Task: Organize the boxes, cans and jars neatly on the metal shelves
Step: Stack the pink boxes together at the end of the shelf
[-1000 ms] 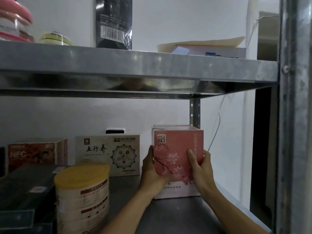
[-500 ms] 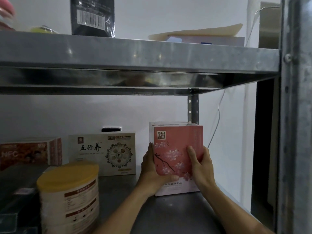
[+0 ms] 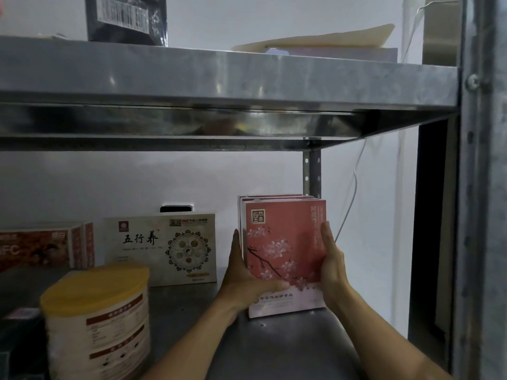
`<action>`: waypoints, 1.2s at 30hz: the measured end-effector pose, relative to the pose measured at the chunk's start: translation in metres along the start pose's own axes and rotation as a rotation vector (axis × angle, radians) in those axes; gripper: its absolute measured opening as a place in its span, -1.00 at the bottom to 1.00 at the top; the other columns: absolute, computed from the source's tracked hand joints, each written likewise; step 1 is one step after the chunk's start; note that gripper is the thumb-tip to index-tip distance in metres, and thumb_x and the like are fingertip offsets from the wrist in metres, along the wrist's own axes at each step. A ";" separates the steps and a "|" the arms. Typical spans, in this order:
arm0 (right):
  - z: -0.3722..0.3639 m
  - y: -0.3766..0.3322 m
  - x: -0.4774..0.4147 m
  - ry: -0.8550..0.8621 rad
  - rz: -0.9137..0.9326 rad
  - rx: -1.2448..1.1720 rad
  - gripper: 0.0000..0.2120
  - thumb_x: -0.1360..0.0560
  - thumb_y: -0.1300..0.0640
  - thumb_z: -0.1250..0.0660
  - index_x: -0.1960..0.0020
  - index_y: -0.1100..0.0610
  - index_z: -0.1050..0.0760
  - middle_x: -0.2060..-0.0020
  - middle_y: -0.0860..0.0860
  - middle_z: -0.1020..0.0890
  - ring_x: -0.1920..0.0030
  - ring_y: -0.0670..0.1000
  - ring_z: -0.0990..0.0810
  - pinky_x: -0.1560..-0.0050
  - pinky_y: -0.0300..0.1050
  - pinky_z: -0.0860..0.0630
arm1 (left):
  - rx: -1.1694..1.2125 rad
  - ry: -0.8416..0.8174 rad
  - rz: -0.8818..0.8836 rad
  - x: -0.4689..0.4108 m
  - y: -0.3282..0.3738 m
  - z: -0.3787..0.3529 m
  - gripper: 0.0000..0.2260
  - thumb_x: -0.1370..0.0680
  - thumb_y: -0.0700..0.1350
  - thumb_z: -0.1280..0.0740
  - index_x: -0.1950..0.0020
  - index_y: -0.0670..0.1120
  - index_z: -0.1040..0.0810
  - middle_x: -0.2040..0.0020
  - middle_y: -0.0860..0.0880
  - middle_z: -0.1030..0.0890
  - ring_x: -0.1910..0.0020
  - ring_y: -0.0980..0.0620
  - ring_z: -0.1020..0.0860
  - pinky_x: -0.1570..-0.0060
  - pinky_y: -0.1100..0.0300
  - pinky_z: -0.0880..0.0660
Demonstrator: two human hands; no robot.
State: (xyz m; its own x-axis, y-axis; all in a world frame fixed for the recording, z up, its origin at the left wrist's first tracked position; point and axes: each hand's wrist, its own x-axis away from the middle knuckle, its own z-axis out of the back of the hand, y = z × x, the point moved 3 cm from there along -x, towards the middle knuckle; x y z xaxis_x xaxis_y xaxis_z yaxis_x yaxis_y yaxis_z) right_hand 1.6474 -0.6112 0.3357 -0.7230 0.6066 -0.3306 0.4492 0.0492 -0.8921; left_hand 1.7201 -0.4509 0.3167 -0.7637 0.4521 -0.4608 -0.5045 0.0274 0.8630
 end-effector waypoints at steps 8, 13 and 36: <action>-0.004 -0.011 -0.005 -0.179 -0.058 -0.042 -0.34 -0.39 -0.42 -0.18 -0.31 -0.04 -0.52 -0.10 0.05 -0.69 -0.10 0.09 -0.67 -0.24 0.16 -0.52 | 0.025 -0.028 -0.001 -0.005 -0.004 0.002 0.13 -0.04 -0.10 -0.71 -0.46 0.23 -0.15 -0.23 0.20 -0.52 -0.16 0.30 -0.50 -0.07 0.29 -0.50; -0.002 -0.016 -0.012 -0.230 -0.077 -0.013 -0.48 -0.50 -0.35 -0.11 -0.23 -0.05 -0.55 0.01 0.03 -0.72 0.02 0.05 -0.71 -0.05 0.06 -0.58 | -0.010 -0.032 -0.010 -0.004 -0.004 0.004 0.12 -0.01 -0.07 -0.71 -0.42 0.27 -0.17 -0.21 0.22 -0.51 -0.17 0.31 -0.50 -0.15 0.22 -0.51; -0.006 -0.001 -0.011 -0.190 0.025 0.092 -0.44 -0.39 -0.33 -0.30 -0.27 -0.03 -0.48 0.03 0.01 -0.72 0.04 0.05 -0.72 -0.02 0.03 -0.63 | -0.059 -0.059 0.003 -0.008 -0.013 0.014 0.08 -0.07 -0.11 -0.71 -0.45 0.21 -0.21 -0.18 0.23 -0.55 -0.15 0.29 -0.53 -0.09 0.32 -0.52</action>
State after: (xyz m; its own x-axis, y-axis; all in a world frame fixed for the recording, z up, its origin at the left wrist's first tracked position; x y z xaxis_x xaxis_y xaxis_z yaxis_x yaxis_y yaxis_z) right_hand 1.6580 -0.6138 0.3422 -0.8022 0.4457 -0.3974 0.4247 -0.0419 -0.9044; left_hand 1.7385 -0.4421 0.3123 -0.7411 0.5038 -0.4439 -0.5264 -0.0255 0.8498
